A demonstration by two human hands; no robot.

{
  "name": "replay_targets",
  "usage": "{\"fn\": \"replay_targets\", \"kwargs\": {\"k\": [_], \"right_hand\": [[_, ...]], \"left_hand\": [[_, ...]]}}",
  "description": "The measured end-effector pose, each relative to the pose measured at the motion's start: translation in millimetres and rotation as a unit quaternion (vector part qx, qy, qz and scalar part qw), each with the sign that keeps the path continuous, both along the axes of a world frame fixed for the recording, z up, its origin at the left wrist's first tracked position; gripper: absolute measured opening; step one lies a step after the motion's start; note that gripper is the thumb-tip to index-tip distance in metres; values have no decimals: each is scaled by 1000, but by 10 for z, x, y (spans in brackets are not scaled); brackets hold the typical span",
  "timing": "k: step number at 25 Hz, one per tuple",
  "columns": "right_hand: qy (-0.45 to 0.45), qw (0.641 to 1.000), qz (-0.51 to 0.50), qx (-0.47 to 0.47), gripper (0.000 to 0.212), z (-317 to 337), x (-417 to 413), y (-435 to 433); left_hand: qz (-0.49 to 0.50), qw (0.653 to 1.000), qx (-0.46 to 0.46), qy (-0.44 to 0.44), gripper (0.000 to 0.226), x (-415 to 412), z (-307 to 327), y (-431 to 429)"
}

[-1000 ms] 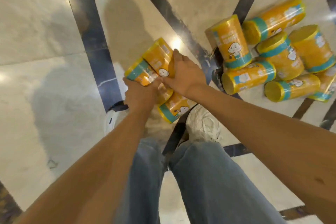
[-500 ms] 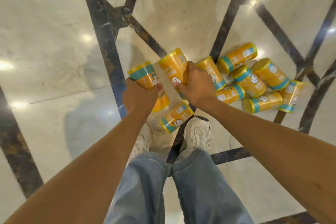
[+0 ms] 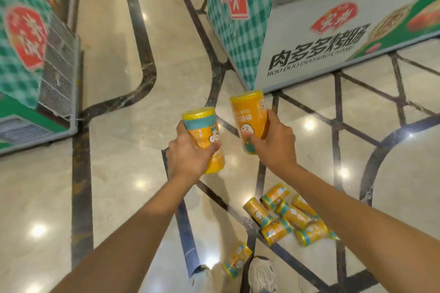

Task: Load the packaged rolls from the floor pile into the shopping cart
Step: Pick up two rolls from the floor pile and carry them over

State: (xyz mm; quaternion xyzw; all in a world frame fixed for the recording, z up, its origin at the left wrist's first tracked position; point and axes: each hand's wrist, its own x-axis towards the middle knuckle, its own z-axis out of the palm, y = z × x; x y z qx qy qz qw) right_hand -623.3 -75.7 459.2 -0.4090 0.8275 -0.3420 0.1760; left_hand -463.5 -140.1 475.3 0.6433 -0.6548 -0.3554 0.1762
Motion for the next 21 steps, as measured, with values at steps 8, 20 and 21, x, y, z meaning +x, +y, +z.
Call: {"fn": "replay_targets", "kwargs": {"k": [8,20,21], "right_hand": [[22,978,-57,-200,45,2634,-818,201],[158,883,-366,-250,43,4146,-692,1946],[163,869,-396,-248,41,4151,-563,2166]], "left_hand": [[-73,979,-167,94,68,-677,2584,-234],[-402,858,-220,231,65,-1672,4032,732],[-432,841,-218,243,65,-1672,4046,935]]}}
